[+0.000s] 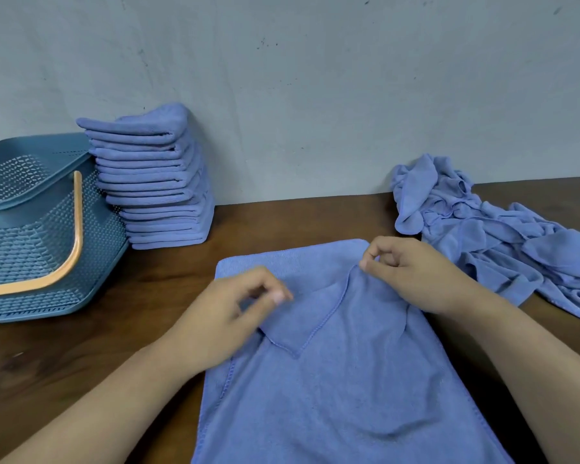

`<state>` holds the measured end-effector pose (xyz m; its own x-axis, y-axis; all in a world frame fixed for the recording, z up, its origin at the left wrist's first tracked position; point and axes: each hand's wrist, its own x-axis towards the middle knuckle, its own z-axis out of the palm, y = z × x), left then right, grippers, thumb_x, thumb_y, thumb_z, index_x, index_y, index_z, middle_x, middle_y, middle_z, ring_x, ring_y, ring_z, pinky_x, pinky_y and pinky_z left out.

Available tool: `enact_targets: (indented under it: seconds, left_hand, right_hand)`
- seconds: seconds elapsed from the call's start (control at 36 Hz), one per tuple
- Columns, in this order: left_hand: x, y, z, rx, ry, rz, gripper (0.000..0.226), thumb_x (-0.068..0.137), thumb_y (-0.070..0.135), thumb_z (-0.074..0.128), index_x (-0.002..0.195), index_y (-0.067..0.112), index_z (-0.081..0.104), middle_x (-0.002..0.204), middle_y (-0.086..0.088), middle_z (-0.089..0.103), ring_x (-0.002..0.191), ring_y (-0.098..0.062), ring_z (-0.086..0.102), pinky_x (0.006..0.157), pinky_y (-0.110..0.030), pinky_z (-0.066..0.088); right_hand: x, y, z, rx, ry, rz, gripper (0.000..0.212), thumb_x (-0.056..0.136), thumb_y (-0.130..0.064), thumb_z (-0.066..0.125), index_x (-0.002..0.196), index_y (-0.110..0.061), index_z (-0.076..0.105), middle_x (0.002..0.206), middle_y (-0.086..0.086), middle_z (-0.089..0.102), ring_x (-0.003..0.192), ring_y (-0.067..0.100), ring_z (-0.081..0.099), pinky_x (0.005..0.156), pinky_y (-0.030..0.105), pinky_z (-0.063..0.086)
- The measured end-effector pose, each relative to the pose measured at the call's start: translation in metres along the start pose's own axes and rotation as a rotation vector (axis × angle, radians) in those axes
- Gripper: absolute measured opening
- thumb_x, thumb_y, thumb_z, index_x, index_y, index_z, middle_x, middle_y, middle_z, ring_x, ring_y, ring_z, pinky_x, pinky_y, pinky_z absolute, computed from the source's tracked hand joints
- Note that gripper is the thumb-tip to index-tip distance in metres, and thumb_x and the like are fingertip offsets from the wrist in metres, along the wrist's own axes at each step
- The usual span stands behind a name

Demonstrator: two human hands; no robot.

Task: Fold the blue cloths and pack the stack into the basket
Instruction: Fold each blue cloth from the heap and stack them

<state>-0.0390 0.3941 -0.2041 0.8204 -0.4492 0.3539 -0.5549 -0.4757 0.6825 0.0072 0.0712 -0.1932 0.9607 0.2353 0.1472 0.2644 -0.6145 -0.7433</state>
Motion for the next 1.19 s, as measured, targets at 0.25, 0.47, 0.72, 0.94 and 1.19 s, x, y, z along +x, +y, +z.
enact_targets:
  seconds: [0.25, 0.47, 0.72, 0.94, 1.19]
  left_hand:
    - [-0.005, -0.006, -0.002, 0.224, -0.346, 0.098, 0.033, 0.089, 0.049, 0.083, 0.119, 0.039, 0.073, 0.132, 0.021, 0.063, 0.132, -0.012, 0.055, 0.108, -0.031, 0.045]
    - [0.001, 0.003, 0.005, -0.053, -0.004, -0.009, 0.011, 0.102, 0.024, 0.071, 0.093, 0.027, 0.076, 0.097, 0.011, 0.075, 0.095, -0.008, 0.069, 0.089, -0.030, 0.055]
    - [0.015, -0.032, -0.018, -0.599, 0.322, -0.645, 0.022, 0.109, 0.031, 0.058, 0.106, 0.011, 0.067, 0.114, -0.022, 0.075, 0.102, -0.036, 0.072, 0.088, -0.049, 0.056]
    - [0.010, -0.027, -0.024, -0.535, 0.198, -0.598, 0.038, 0.087, 0.022, 0.074, 0.124, 0.022, 0.063, 0.116, -0.025, 0.074, 0.100, -0.036, 0.070, 0.095, -0.058, 0.054]
    - [0.009, -0.030, -0.025, -0.342, 0.280, -0.588, 0.034, 0.095, 0.029, 0.072, 0.124, 0.033, 0.055, 0.101, -0.014, 0.075, 0.088, -0.030, 0.072, 0.088, -0.053, 0.062]
  right_hand:
    - [0.000, -0.002, 0.004, 0.028, 0.016, -0.019, 0.020, 0.102, -0.030, 0.069, 0.084, -0.021, 0.070, 0.053, -0.004, 0.039, 0.051, 0.013, 0.029, 0.052, 0.026, 0.026]
    - [-0.003, -0.002, -0.002, -0.027, -0.101, -0.021, 0.016, 0.090, -0.043, 0.074, 0.092, -0.027, 0.074, 0.074, 0.010, 0.065, 0.071, 0.035, 0.053, 0.066, 0.045, 0.046]
    - [-0.006, 0.001, -0.036, 0.103, -0.242, 0.158, 0.018, 0.090, -0.022, 0.082, 0.106, -0.023, 0.073, 0.095, 0.019, 0.069, 0.076, 0.023, 0.062, 0.074, 0.035, 0.052]
    - [-0.002, 0.005, -0.033, 0.213, -0.172, 0.358, 0.009, 0.096, -0.001, 0.067, 0.103, -0.002, 0.073, 0.101, 0.022, 0.076, 0.084, 0.023, 0.068, 0.083, 0.035, 0.059]
    - [-0.009, -0.006, -0.026, 0.052, -0.138, 0.336, 0.018, 0.090, -0.035, 0.082, 0.103, -0.025, 0.075, 0.091, 0.000, 0.079, 0.081, 0.012, 0.073, 0.071, 0.025, 0.059]
